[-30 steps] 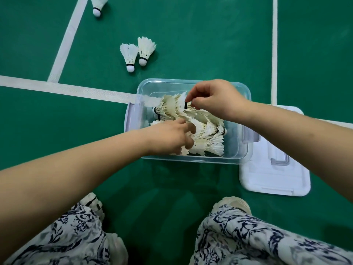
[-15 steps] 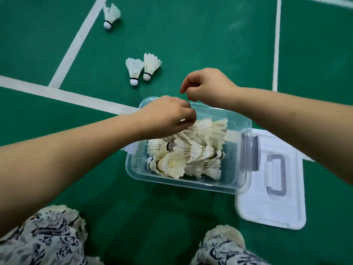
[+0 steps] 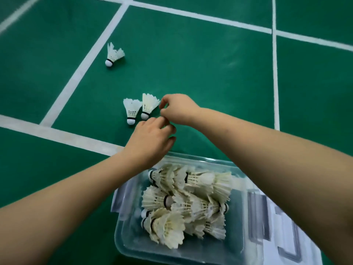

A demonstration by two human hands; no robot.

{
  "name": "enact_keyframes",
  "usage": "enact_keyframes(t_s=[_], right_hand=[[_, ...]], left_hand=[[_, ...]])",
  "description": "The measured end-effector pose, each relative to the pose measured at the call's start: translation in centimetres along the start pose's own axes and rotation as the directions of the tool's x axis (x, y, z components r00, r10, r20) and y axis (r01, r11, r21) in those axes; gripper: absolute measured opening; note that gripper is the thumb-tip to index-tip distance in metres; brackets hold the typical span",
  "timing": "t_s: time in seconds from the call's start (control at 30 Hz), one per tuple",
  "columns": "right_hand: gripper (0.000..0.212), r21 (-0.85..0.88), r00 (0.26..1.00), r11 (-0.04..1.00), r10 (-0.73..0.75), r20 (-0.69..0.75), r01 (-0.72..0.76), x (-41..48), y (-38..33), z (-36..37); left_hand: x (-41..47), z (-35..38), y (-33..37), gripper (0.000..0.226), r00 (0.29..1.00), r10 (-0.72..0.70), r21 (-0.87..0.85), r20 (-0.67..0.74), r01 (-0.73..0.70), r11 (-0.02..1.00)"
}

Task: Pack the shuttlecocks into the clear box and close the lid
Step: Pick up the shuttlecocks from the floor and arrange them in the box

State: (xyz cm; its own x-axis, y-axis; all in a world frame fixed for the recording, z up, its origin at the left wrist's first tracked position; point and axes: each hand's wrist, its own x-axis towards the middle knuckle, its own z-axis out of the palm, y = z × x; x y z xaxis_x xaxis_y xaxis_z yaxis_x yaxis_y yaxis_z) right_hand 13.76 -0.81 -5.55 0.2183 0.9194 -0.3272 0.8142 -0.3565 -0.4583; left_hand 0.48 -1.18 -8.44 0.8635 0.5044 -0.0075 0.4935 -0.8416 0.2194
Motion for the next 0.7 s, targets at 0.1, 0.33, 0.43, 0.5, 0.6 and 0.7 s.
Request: enact_keyframes(t_s=[0.1,0.33,0.43,0.5,0.6,0.7], right_hand=[[0.056,-0.029,0.995,0.998,0.058,0.083,-0.056,3.0,0.3,2.6],[0.11,-0.025,0.993,0.996,0.083,0.08,-0.081,8.4,-1.6,6.8],[0.111,-0.041,0.993,0.996,0.085,0.076,-0.082,9.9,-2.5,7.9],[0.104,-0.023,0.989,0.994,0.104,0.104,-0.102,10.8,-2.6,8.5],[0.081,-0.071,0.994,0.993,0.101,0.051,-0.097,11.5,-2.9,9.1],[0.057,-0.109,0.995,0.99,0.078,-0.068,-0.085,12.1,-3.0,9.6]], left_hand=[[-0.9,0.9,-0.6,0.058,0.983,-0.18,0.008,0.027,0.18,0.984],[-1.5,2.0,-0.5,0.049,0.928,-0.368,-0.064,-0.05,0.365,0.929],[-1.7,2.0,-0.5,0.042,0.92,-0.382,-0.083,-0.091,0.375,0.923],[-1.8,2.3,-0.6,0.039,0.911,-0.394,-0.105,-0.124,0.382,0.918],[-1.9,2.5,-0.8,0.036,0.903,-0.402,-0.097,-0.155,0.391,0.915],[-1.9,2.4,-0.9,0.034,0.9,-0.403,-0.084,-0.165,0.395,0.915]])
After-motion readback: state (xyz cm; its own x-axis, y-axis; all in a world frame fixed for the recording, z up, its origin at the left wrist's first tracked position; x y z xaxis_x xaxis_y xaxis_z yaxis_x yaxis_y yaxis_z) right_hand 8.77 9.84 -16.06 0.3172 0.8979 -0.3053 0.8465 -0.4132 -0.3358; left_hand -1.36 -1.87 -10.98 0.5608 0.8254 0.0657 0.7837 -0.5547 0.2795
